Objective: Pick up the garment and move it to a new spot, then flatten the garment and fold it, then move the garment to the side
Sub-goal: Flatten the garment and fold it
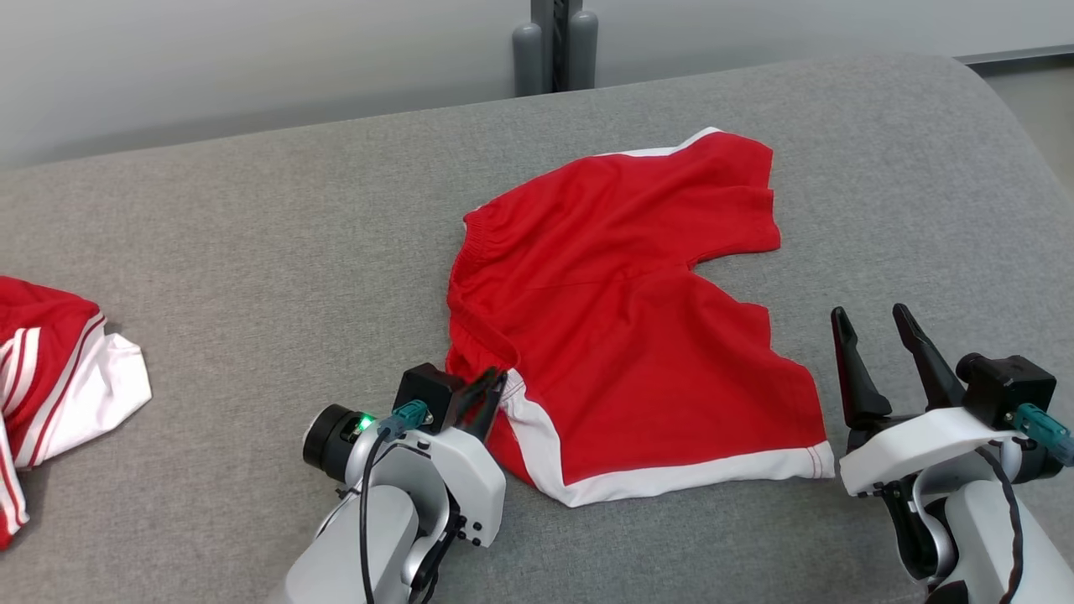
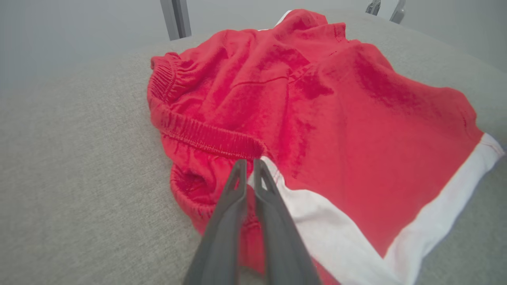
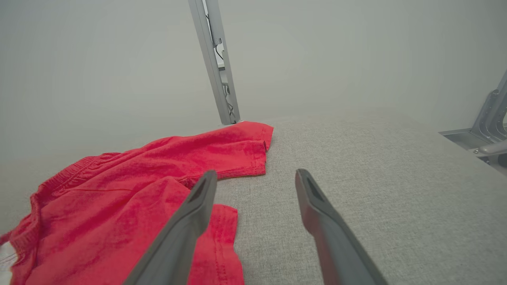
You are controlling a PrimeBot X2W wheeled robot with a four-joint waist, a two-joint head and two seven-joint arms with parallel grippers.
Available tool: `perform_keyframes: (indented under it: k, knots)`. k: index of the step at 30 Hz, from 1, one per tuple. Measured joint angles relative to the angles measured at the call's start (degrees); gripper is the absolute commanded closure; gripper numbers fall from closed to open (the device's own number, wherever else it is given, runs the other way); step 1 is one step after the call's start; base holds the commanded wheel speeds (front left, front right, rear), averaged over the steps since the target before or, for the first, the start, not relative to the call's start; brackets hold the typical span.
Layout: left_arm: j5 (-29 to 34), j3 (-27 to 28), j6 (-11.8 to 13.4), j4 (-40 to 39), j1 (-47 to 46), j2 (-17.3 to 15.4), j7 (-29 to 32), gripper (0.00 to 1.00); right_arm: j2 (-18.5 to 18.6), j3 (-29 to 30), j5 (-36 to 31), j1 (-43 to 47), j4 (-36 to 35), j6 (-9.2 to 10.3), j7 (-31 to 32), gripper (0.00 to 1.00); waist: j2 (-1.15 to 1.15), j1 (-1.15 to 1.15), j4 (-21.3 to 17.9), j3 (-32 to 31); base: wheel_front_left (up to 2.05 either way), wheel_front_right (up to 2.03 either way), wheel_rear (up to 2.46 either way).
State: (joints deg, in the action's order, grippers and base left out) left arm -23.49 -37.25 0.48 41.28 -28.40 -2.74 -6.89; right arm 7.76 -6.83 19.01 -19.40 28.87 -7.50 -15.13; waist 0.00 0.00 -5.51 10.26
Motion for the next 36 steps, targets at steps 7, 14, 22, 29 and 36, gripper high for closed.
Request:
perform_keyframes:
  k: [7, 14, 22, 29, 36]
  knots:
    - [-1.23, 0.33, -0.16, 0.54, -0.09, -0.15, -2.40, 1.00, 0.12, 0.77, -0.69, 0.54, 0.14, 0.01, -0.01, 0.00, 0.00, 0.00, 2.20, -0.70, 0.00, 0.00, 0.00]
    - [-3.08, 2.46, 0.98, 0.70, 1.75, -1.81, -4.34, 1.00, -0.09, 0.60, -1.12, 1.16, 0.57, 0.01, -0.01, 0.00, 0.00, 0.00, 4.93, -2.41, 0.00, 0.00, 0.00]
    - [-4.88, 6.46, 2.20, -4.50, 6.00, -3.64, -7.56, 1.00, -0.32, -0.09, -1.16, 2.44, -1.93, 0.01, -0.01, 0.00, 0.00, 0.00, 7.47, -4.35, 0.00, 0.00, 0.00]
    - [-2.50, 12.38, 2.97, -16.81, 12.82, -5.46, -8.03, 0.98, -0.51, -0.58, -1.14, 4.88, -5.11, 0.01, -0.01, 0.00, 0.00, 0.00, 9.66, -6.41, 0.00, 0.00, 0.00]
    - [3.75, 19.12, 2.89, -27.72, 21.28, -3.14, -8.09, 0.00, -1.31, -1.13, -1.07, 6.76, -5.91, 0.00, -0.01, 0.00, 0.00, 0.00, 10.76, -7.12, 0.00, 0.00, 0.00]
